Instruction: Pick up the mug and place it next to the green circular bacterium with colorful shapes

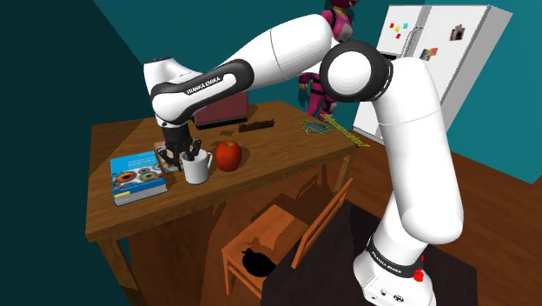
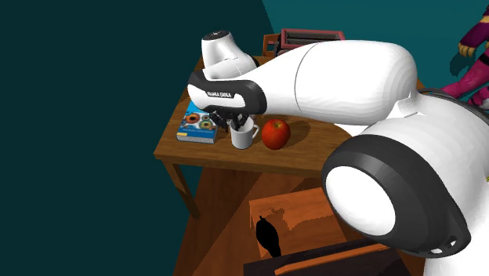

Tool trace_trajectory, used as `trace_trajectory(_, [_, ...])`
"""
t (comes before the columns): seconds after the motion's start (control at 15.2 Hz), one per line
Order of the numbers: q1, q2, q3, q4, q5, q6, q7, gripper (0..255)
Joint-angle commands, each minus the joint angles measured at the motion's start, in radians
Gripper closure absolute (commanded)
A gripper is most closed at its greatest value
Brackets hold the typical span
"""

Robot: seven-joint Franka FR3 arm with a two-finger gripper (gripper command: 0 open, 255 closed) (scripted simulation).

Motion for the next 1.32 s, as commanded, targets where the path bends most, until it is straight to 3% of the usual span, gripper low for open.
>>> trace_trajectory(0.0, [0.0, 0.0, 0.0, 0.0, 0.0, 0.0, 0.0, 255])
trace_trajectory(0.46, [0.0, 0.0, 0.0, 0.0, 0.0, 0.0, 0.0, 255])
trace_trajectory(1.25, [0.001, -0.046, 0.007, 0.092, 0.015, -0.136, -0.015, 255])
